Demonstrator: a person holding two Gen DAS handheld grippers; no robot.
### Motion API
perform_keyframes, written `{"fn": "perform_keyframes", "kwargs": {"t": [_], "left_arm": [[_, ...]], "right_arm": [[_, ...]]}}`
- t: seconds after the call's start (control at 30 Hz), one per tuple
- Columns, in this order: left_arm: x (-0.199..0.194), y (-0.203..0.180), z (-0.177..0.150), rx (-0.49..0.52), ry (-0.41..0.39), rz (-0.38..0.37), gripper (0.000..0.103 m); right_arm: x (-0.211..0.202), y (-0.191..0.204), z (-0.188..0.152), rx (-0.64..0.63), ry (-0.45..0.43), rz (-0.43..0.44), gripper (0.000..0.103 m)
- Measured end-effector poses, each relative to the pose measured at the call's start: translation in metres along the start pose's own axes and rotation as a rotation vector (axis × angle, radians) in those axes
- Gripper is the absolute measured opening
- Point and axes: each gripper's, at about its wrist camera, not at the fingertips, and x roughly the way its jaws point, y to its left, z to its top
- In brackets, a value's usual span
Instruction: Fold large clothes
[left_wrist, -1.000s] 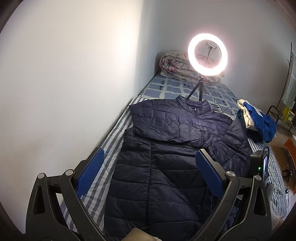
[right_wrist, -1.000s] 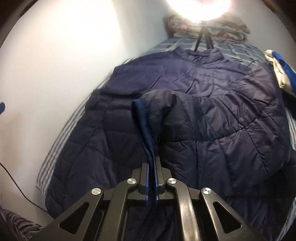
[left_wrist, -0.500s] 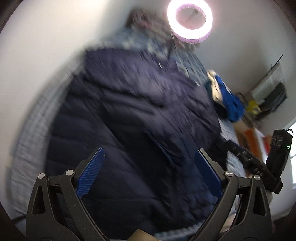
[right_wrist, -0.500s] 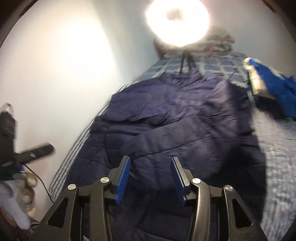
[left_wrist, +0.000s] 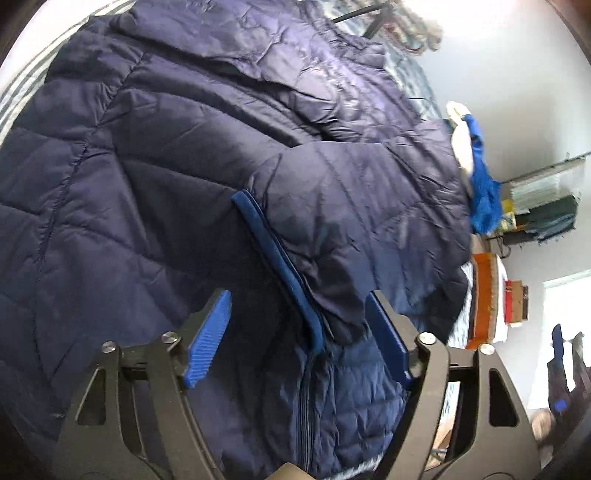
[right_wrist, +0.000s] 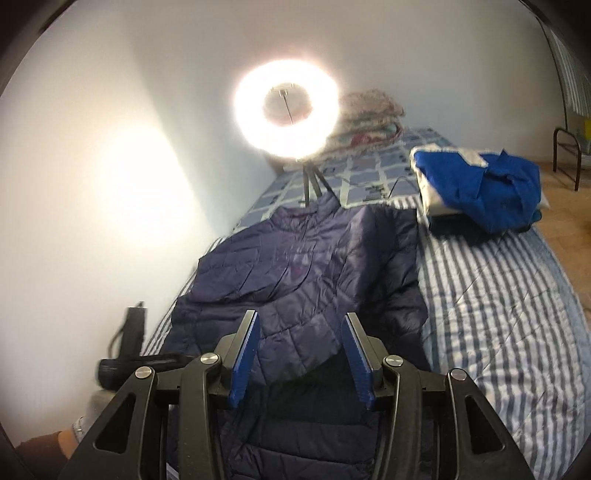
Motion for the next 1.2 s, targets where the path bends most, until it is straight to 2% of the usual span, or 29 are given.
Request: {"fn": "perform_keyframes", "kwargs": {"t": [0.03, 0.1, 0.13, 0.2, 0.3, 0.57, 0.67, 0.8, 0.9, 1.03, 1.2], "left_arm": [[0.005, 0.0, 0.002, -0.002, 0.003, 0.01, 0.066], [0.011, -0.002, 0.006, 0.02, -0.006, 0.057, 0.046], [0.014, -0.004, 0.008, 0.036, -0.019, 0.078, 0.04], [0.013, -0.006, 0.011, 0.073, -0.039, 0.123, 0.013], [0.003, -0.013, 0.015, 0.134, -0.101, 0.169, 0.006], [-0.031, -0.055, 0.044, 0.443, -0.301, 0.343, 0.004], [-0.039, -0.062, 0.07, 0.507, -0.35, 0.372, 0.003], [-0.037, -0.068, 0.109, 0.566, -0.428, 0.45, 0.003], [-0.029, -0.06, 0.139, 0.56, -0.442, 0.473, 0.003], [-0.013, -0.035, 0.183, 0.459, -0.423, 0.456, 0.003], [0.002, -0.005, 0.216, 0.386, -0.425, 0.468, 0.003]], "right_arm": [[-0.001, 0.0, 0.001, -0.008, -0.002, 0.0, 0.049], [-0.003, -0.001, 0.002, -0.012, -0.003, 0.0, 0.049], [-0.003, -0.003, 0.002, -0.011, -0.003, -0.005, 0.049], [-0.004, -0.008, 0.002, -0.003, -0.004, -0.014, 0.049], [-0.008, -0.017, 0.004, 0.02, -0.01, -0.019, 0.049], [-0.018, -0.03, 0.005, 0.057, -0.022, -0.038, 0.049], [-0.014, -0.032, 0.004, 0.071, -0.009, -0.036, 0.049], [-0.003, -0.028, 0.003, 0.059, 0.016, -0.044, 0.049], [0.003, -0.025, 0.004, 0.057, 0.026, -0.032, 0.049], [0.009, -0.022, 0.006, 0.064, 0.031, -0.017, 0.049], [0.018, -0.017, 0.004, 0.055, 0.047, -0.025, 0.049]]}}
